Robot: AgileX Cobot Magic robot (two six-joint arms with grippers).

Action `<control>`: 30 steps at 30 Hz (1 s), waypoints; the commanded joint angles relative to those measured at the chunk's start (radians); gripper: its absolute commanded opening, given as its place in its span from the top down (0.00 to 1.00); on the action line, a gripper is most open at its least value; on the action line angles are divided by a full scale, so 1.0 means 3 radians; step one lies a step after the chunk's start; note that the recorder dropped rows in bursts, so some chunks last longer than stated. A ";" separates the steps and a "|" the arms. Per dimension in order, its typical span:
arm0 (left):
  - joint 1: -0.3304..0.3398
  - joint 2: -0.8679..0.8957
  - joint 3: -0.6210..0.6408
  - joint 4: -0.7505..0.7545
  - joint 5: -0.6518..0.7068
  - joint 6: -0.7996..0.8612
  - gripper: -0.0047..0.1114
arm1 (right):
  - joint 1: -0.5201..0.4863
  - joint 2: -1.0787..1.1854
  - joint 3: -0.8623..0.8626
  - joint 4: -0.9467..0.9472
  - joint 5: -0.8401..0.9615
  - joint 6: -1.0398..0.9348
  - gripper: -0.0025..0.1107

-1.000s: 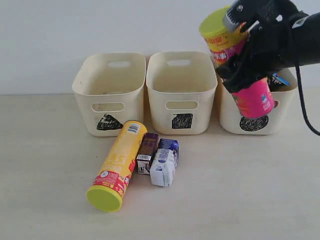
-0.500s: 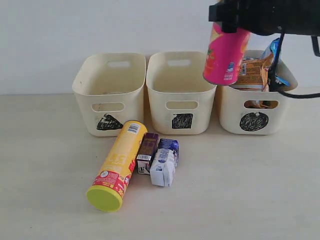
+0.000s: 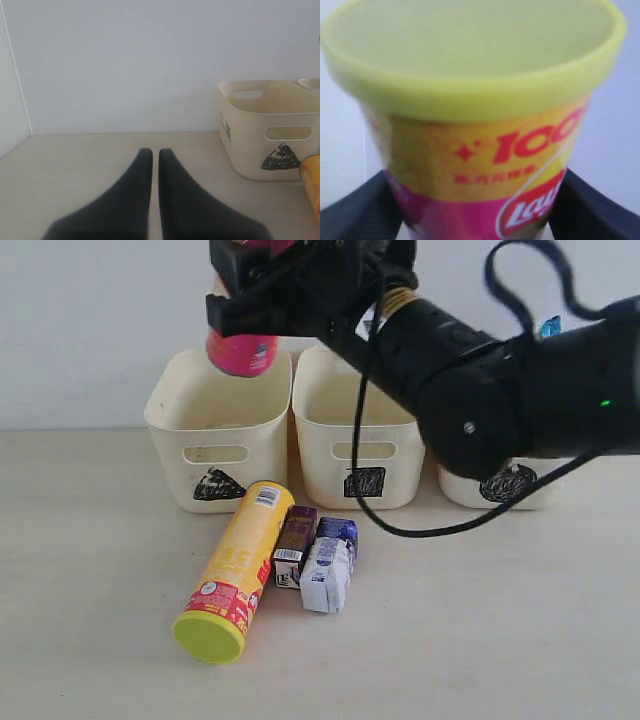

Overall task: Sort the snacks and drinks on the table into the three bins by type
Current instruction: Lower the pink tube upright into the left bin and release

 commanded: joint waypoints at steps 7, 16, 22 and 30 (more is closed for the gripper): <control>-0.0018 -0.0013 0.0013 0.0014 -0.0024 0.0000 0.93 | 0.0002 0.0969 -0.0993 -0.0041 0.0061 0.0381 0.98; -0.0018 -0.0013 0.0013 0.0014 -0.0024 0.0000 0.93 | -0.0080 0.1482 -0.1740 0.0149 0.0806 0.0389 0.98; -0.0018 -0.0013 0.0013 0.0014 -0.0024 0.0000 0.93 | -0.0105 0.1700 -0.1952 0.0297 0.1018 0.0455 0.98; -0.0018 -0.0013 0.0013 0.0014 -0.0024 0.0000 0.93 | -0.0119 0.1873 -0.2028 0.0304 0.1126 0.0456 0.98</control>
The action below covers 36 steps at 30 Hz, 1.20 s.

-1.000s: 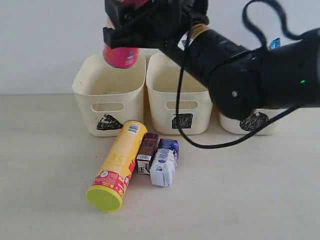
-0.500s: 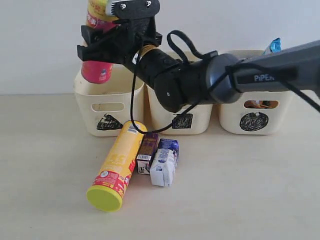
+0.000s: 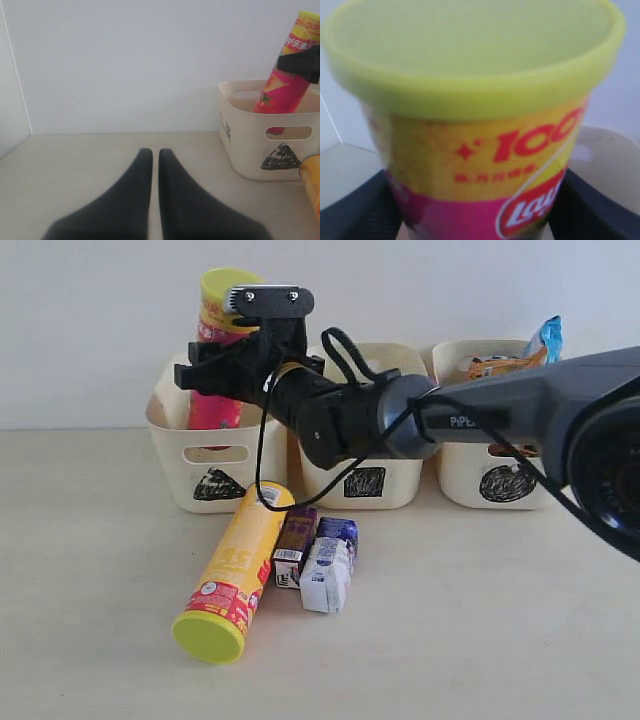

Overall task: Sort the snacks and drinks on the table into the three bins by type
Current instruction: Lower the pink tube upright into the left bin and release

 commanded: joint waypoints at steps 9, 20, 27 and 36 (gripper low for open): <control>-0.0018 -0.0013 0.0013 0.0014 -0.0024 0.0000 0.93 | -0.0034 0.0109 -0.0041 0.0008 0.0248 -0.0021 0.75; -0.0018 -0.0013 0.0013 0.0014 -0.0024 0.0000 0.93 | -0.0034 0.0101 -0.0041 0.0009 0.0277 -0.0106 0.31; -0.0018 -0.0013 0.0013 0.0014 -0.0024 0.0000 0.93 | -0.0034 0.0055 -0.0041 0.0034 0.0318 -0.0120 0.30; -0.0018 -0.0013 0.0013 0.0014 -0.0024 0.0000 0.93 | -0.0034 -0.0350 -0.0041 0.0034 0.0890 -0.0558 0.30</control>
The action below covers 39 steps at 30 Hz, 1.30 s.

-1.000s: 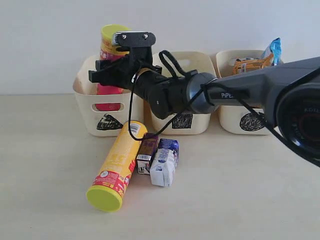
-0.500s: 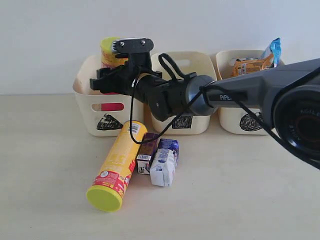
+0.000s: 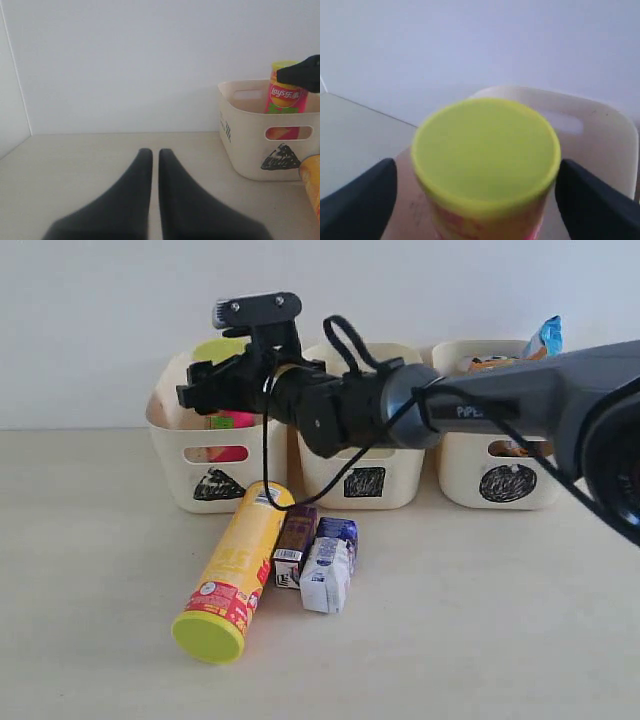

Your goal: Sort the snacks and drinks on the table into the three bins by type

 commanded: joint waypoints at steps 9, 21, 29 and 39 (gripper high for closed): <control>-0.0018 -0.0013 0.0013 0.0014 -0.0024 0.0000 0.93 | -0.0162 -0.0564 -0.0020 0.0006 0.1426 -0.0332 0.96; -0.0018 -0.0013 0.0013 0.0014 -0.0024 0.0000 0.93 | -0.1059 -0.1230 0.0836 -0.0008 0.2146 -0.0296 0.98; -0.0018 -0.0013 0.0013 0.0014 -0.0024 0.0000 0.93 | -0.1568 -0.2180 0.2160 -0.0008 0.1222 -0.0272 0.98; -0.0018 -0.0013 0.0013 0.0014 -0.0024 0.0000 0.93 | -0.1619 -0.3466 0.4257 0.0014 -0.0504 -0.0232 0.98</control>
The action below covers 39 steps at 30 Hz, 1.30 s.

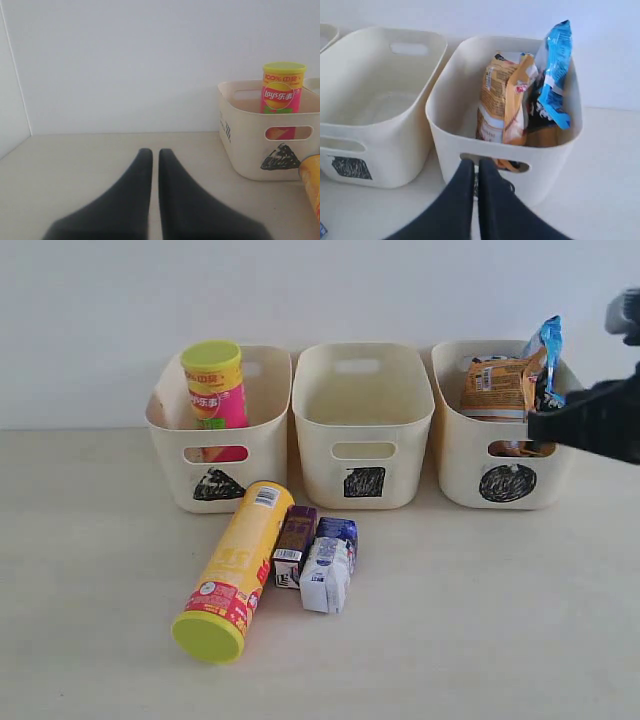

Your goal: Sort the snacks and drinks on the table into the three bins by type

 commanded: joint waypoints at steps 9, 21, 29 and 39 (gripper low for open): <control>-0.0018 -0.0013 0.0013 0.0014 -0.0024 0.0000 0.93 | -0.0027 -0.1133 0.2091 0.0012 -0.2023 0.0211 0.98; -0.0018 -0.0013 0.0013 0.0014 -0.0024 0.0000 0.93 | -0.0027 -0.2415 0.2091 -0.0023 -0.0558 0.0309 0.98; -0.0018 -0.0013 0.0013 0.0014 -0.0024 0.0000 0.93 | -0.0027 -0.3751 0.2091 -0.0023 0.0583 0.0303 0.98; -0.0018 -0.0013 0.0013 -0.0116 -0.0440 -0.0322 0.93 | -0.0020 -0.4347 0.2091 0.0020 0.1172 0.0430 0.98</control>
